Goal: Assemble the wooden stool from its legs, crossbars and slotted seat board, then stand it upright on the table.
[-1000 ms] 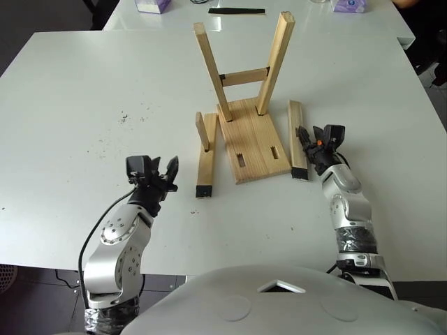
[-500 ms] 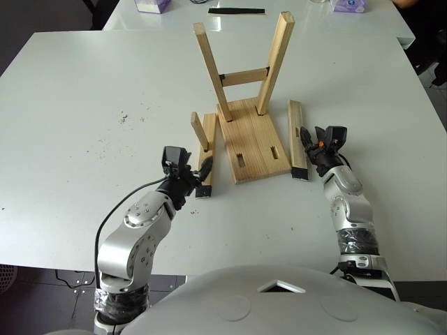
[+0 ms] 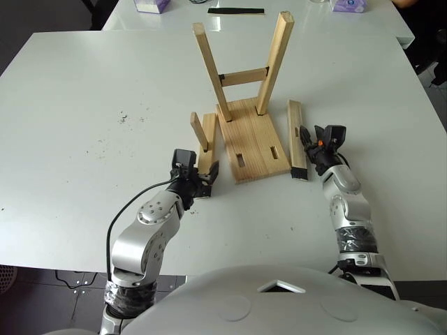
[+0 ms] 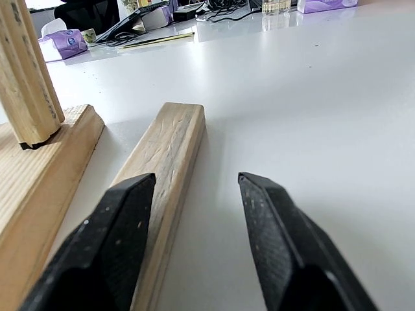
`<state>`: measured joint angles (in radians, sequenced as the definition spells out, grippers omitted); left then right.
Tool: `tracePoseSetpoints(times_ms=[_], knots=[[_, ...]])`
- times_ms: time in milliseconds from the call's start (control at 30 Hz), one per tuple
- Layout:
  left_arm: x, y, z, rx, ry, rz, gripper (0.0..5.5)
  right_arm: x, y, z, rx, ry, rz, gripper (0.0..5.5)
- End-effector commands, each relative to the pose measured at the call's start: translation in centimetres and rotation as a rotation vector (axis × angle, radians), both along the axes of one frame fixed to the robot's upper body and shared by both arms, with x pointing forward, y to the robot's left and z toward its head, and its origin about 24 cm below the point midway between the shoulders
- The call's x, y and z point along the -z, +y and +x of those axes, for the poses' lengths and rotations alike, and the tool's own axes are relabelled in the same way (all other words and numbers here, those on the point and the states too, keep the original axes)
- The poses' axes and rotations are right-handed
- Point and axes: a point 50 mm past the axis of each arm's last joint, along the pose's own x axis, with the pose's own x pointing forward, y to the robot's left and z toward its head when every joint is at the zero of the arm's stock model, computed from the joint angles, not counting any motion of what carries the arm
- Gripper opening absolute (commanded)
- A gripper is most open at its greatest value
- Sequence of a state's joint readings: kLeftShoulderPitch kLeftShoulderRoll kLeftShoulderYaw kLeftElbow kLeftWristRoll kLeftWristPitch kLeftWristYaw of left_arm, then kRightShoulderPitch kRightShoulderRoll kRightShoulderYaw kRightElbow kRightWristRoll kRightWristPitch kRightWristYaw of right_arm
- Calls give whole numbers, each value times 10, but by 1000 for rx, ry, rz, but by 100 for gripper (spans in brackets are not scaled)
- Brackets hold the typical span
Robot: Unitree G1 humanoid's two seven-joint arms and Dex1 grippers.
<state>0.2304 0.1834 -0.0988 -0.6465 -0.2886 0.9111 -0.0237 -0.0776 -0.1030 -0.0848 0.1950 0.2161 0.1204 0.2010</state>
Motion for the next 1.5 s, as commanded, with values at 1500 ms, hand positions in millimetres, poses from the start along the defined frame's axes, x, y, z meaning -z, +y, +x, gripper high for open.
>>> tracePoseSetpoints(times_ms=[1500], knots=[[-150,54,43,47,-804,-856,202,-175,-8,70,-23,-334,234,236]])
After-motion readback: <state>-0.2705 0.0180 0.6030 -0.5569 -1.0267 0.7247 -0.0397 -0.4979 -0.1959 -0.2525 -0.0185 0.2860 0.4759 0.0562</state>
